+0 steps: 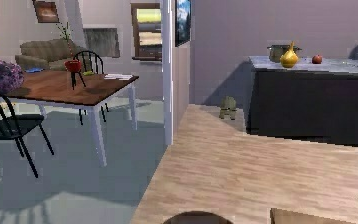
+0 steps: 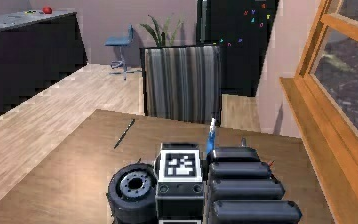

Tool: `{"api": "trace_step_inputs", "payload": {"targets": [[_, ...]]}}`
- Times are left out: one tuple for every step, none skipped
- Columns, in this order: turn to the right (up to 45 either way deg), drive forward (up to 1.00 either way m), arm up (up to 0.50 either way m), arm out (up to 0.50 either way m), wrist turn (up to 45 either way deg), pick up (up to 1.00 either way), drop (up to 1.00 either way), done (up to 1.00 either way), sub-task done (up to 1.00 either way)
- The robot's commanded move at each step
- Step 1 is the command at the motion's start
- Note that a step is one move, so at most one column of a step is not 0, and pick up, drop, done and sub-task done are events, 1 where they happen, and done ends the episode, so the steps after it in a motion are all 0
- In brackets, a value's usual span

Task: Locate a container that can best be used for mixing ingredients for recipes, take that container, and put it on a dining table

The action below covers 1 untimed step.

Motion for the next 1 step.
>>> {"api": "trace_step_inputs", "payload": {"targets": [[0.0,0.0,0.0,0.26,0.0,0.0,0.0,0.0,0.0]]}}
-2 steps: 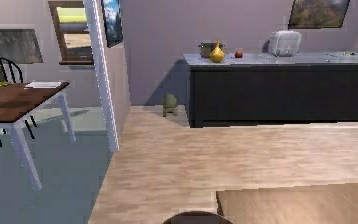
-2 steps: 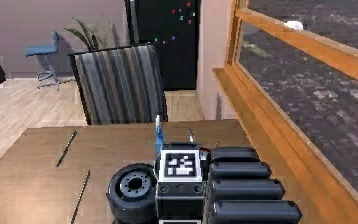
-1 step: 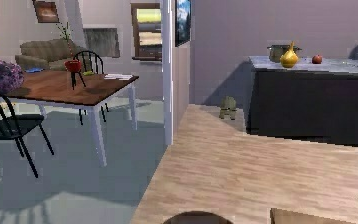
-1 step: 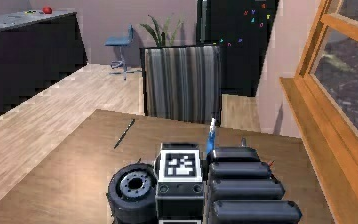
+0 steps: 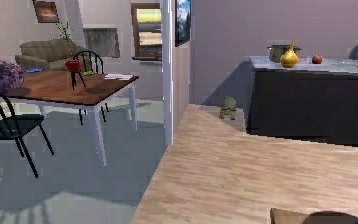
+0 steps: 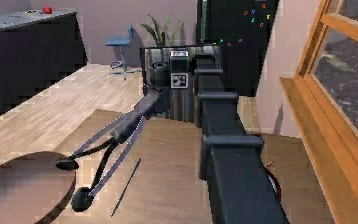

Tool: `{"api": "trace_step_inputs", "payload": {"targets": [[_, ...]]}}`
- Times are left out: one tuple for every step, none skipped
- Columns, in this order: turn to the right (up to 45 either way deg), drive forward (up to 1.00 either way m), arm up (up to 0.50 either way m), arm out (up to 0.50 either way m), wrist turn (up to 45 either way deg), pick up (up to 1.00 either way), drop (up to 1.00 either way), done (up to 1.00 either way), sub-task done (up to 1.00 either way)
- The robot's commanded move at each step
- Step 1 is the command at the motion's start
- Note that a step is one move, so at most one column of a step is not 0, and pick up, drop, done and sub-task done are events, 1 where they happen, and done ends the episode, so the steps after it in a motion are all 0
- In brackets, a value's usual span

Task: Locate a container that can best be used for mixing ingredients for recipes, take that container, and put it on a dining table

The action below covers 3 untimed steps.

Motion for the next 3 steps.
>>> {"api": "trace_step_inputs", "payload": {"targets": [[0.0,0.0,0.0,0.0,45.0,0.0,0.0,0.0,0.0],[0.0,0.0,0.0,0.0,45.0,0.0,0.0,0.0,0.0],[0.0,0.0,0.0,0.0,39.0,0.0,0.0,0.0,0.0]]}}
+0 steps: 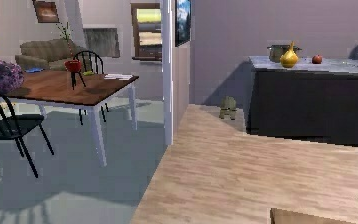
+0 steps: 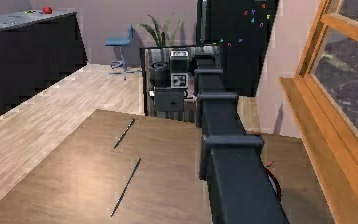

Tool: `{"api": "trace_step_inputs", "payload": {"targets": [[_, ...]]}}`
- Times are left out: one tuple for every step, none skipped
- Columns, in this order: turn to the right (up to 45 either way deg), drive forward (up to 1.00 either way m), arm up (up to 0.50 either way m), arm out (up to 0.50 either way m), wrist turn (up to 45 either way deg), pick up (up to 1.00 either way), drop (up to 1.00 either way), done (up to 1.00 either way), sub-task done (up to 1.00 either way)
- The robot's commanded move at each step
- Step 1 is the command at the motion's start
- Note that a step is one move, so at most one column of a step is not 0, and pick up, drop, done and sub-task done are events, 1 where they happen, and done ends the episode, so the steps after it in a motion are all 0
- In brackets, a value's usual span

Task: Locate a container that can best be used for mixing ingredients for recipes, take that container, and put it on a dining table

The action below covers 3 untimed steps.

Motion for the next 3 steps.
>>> {"api": "trace_step_inputs", "payload": {"targets": [[0.0,0.0,-0.04,0.0,0.0,0.0,0.0,0.0,0.0],[0.0,0.0,-0.32,0.0,0.0,0.0,0.0,0.0,0.0],[0.0,0.0,0.0,0.0,0.0,0.0,1.0,0.0,0.0]]}}
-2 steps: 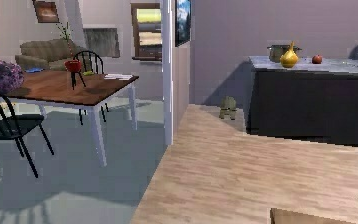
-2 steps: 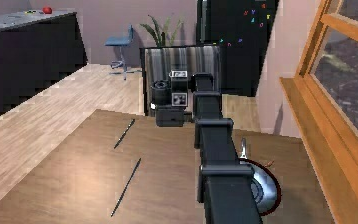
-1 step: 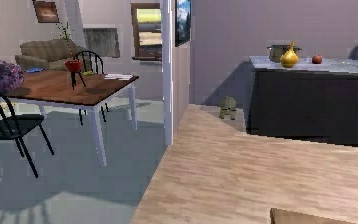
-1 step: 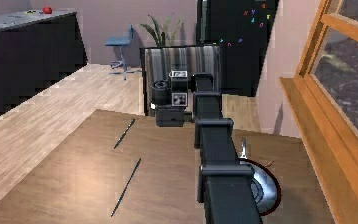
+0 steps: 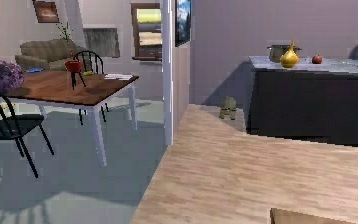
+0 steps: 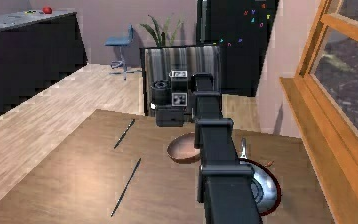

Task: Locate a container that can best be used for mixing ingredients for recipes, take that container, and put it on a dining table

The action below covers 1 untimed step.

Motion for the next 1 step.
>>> {"api": "trace_step_inputs", "payload": {"targets": [[0.0,0.0,0.04,0.0,0.0,0.0,0.0,0.0,0.0]]}}
